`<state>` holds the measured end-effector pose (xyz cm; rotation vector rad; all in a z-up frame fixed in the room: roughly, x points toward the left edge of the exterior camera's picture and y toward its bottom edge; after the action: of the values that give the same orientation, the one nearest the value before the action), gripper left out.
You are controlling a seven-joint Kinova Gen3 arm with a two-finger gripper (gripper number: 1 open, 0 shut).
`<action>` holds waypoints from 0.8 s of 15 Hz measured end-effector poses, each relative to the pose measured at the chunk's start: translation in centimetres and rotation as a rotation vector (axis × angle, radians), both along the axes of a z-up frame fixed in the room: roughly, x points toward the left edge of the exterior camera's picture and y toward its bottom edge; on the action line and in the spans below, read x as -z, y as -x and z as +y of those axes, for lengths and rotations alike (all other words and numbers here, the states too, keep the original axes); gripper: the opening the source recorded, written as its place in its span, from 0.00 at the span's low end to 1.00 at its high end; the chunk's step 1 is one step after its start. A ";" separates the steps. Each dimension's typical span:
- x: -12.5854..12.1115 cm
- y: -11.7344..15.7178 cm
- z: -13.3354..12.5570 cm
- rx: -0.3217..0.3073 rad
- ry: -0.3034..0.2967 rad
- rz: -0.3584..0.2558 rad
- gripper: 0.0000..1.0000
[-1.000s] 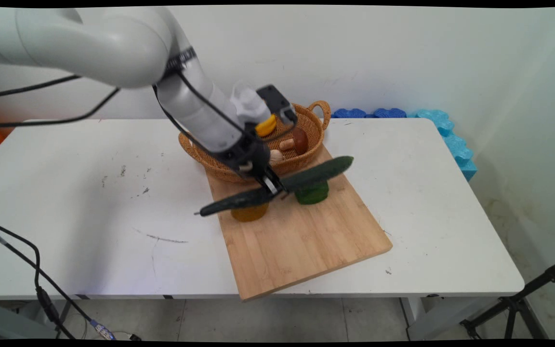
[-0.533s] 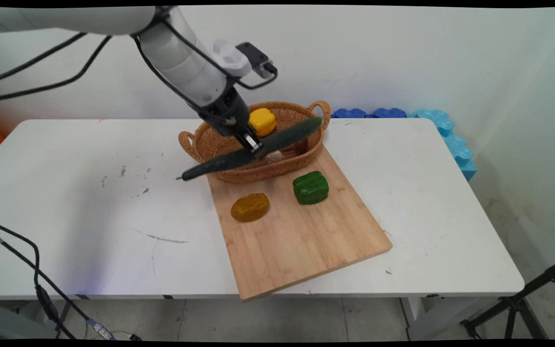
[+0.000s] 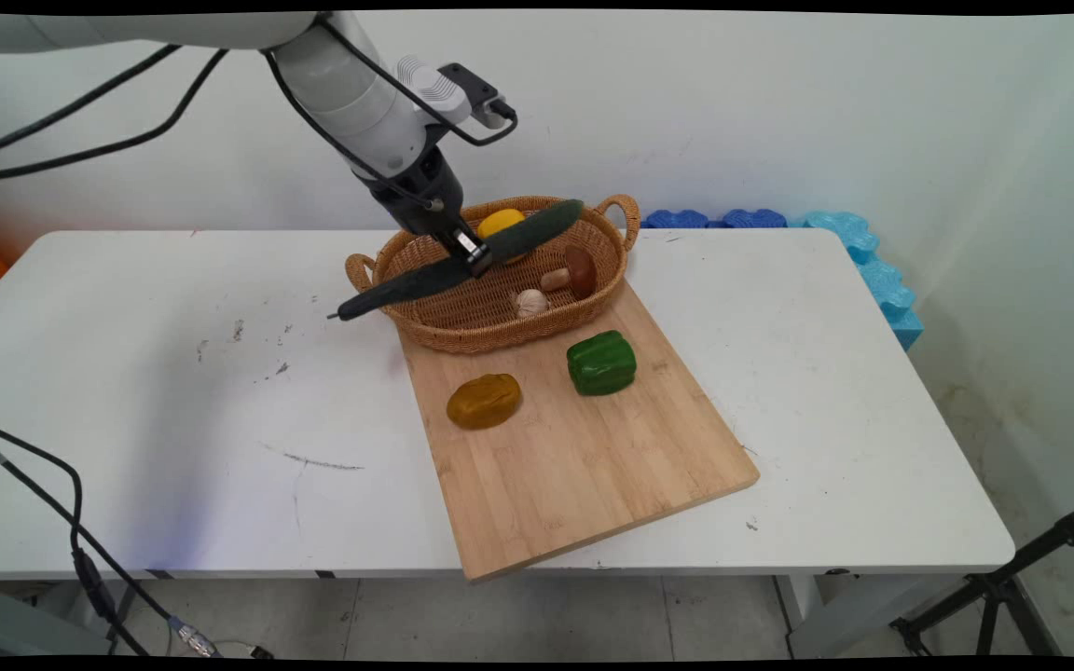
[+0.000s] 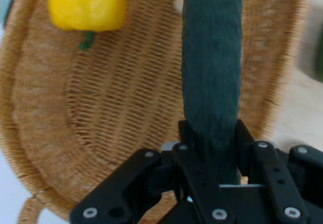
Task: Place the picked object in the vegetable basket
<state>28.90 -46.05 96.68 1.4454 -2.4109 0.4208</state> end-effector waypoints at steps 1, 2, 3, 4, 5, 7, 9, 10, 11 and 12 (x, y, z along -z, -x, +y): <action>0.3 -0.4 -0.6 -0.017 -0.001 -0.009 0.00; 0.7 -0.8 -1.2 -0.032 -0.002 -0.017 0.00; 1.0 -1.0 -1.7 -0.044 -0.004 -0.024 0.00; 1.2 -1.1 -2.0 -0.051 -0.005 -0.027 0.00; 1.7 -1.4 -2.5 -0.062 -0.007 -0.033 0.00; 2.3 -1.7 -3.1 -0.075 -0.009 -0.041 0.00; 3.3 -2.2 -4.0 -0.087 -0.013 -0.048 0.00; 3.8 -2.4 -4.4 -0.092 -0.014 -0.050 0.00; 4.2 -2.6 -4.8 -0.097 -0.016 -0.051 0.00; 4.6 -2.7 -5.1 -0.100 -0.017 -0.052 0.00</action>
<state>31.64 -51.16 92.05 1.5859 -2.3947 0.4681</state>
